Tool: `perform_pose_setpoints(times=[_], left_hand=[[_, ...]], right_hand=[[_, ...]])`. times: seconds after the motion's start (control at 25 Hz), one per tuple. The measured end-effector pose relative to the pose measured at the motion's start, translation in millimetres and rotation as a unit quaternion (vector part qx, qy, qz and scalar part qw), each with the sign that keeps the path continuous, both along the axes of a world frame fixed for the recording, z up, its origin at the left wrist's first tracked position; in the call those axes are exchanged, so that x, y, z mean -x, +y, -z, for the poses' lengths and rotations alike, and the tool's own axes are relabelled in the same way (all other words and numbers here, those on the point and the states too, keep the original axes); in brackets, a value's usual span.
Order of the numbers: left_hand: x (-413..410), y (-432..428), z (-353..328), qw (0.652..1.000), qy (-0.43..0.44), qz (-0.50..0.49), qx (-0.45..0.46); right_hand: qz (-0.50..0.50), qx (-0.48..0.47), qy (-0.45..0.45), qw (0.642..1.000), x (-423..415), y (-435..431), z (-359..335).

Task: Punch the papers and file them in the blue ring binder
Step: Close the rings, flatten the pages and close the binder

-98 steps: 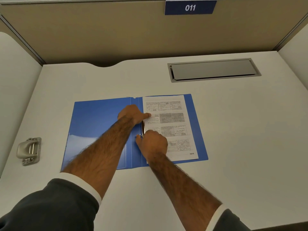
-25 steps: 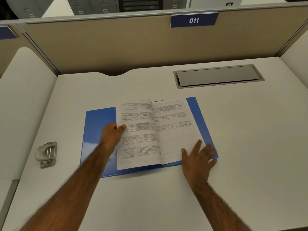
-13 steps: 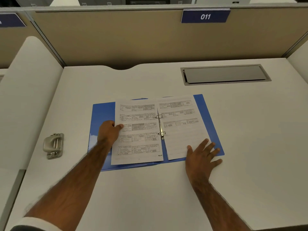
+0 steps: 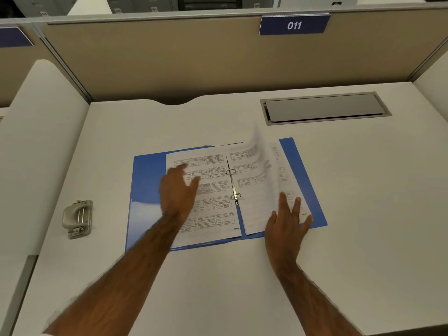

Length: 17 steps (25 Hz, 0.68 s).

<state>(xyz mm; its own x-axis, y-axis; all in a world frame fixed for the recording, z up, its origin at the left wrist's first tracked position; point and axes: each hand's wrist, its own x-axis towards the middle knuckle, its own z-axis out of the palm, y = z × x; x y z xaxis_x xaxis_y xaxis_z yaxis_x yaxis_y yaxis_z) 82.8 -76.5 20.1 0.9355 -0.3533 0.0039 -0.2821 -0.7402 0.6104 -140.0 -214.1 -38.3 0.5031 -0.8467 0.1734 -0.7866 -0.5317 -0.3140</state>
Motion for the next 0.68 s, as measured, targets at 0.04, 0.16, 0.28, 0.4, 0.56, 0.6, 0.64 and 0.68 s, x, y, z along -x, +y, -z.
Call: perform_pose_setpoints(times=[0.04,0.16,0.28,0.4,0.56,0.6,0.64,0.68], left_hand=[[9,-13,-7,0.995,0.075,0.027,0.056],[26,-50,-29,0.936,0.302,0.009,0.181],[27,-55,-31,0.897,0.353,-0.037,0.262],[11,-33,-23,0.899,0.340,-0.088,0.261],[-12,5,-8,0.884,0.364,-0.133,0.262],[-15,12,-4,0.883,0.369,-0.137,0.257],[-18,18,-1,0.883,0.371,-0.142,0.248],[-20,22,3,0.885,0.370,-0.150,0.240]], right_hand=[[-0.039,0.034,-0.012,0.999,0,3,-1],[-0.165,0.101,-0.015,0.981,-6,20,-9],[-0.283,0.110,-0.005,0.953,-12,44,-15],[-0.329,0.058,-0.053,0.941,-15,59,-19],[-0.211,-0.017,-0.044,0.976,-8,42,-18],[-0.165,-0.027,-0.019,0.986,-6,33,-17],[-0.121,-0.038,0.014,0.992,-3,24,-16],[-0.081,-0.053,0.048,0.994,0,15,-15]])
